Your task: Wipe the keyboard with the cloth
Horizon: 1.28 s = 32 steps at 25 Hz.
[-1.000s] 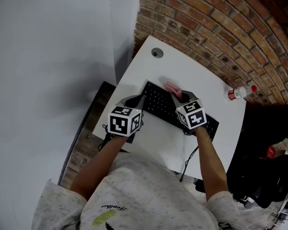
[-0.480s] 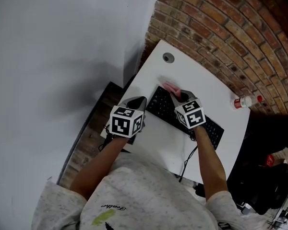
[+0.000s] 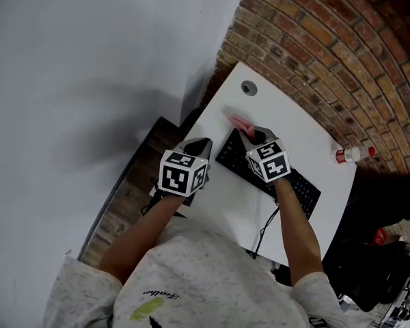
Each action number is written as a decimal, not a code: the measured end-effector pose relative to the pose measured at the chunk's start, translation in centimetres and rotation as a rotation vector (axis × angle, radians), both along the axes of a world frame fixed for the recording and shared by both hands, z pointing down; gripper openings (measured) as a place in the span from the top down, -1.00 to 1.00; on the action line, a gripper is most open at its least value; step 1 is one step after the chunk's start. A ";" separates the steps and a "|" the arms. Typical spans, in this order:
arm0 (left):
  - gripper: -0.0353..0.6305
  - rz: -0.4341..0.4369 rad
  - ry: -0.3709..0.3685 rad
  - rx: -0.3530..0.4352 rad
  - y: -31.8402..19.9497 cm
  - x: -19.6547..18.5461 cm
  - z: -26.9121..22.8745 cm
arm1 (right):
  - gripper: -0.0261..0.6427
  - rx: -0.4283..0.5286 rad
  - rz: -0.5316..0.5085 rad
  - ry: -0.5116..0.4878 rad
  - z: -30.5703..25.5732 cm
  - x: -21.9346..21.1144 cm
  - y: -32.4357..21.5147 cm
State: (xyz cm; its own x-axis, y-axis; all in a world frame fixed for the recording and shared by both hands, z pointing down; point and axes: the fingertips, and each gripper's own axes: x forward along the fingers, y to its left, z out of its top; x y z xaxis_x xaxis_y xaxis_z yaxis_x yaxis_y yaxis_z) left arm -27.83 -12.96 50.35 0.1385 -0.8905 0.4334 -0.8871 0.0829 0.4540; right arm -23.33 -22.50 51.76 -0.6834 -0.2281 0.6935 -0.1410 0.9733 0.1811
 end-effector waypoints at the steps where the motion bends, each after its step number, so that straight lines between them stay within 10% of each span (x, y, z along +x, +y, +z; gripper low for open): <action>1: 0.92 0.001 0.001 0.001 0.1 0.0 0.0 | 0.85 0.001 -0.004 0.002 0.0 -0.3 0.1; 32: 0.92 -0.180 0.090 -0.015 5.6 -0.3 1.8 | 0.85 0.236 -0.523 0.254 2.5 -2.2 6.2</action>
State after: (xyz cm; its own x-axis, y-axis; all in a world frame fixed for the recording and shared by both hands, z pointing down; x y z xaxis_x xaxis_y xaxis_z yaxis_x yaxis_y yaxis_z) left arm -28.14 -7.33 52.10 0.0164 -0.8981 0.4395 -0.8135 0.2436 0.5282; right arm -25.48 -16.30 54.22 -0.5665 -0.0750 0.8206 0.4189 0.8314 0.3651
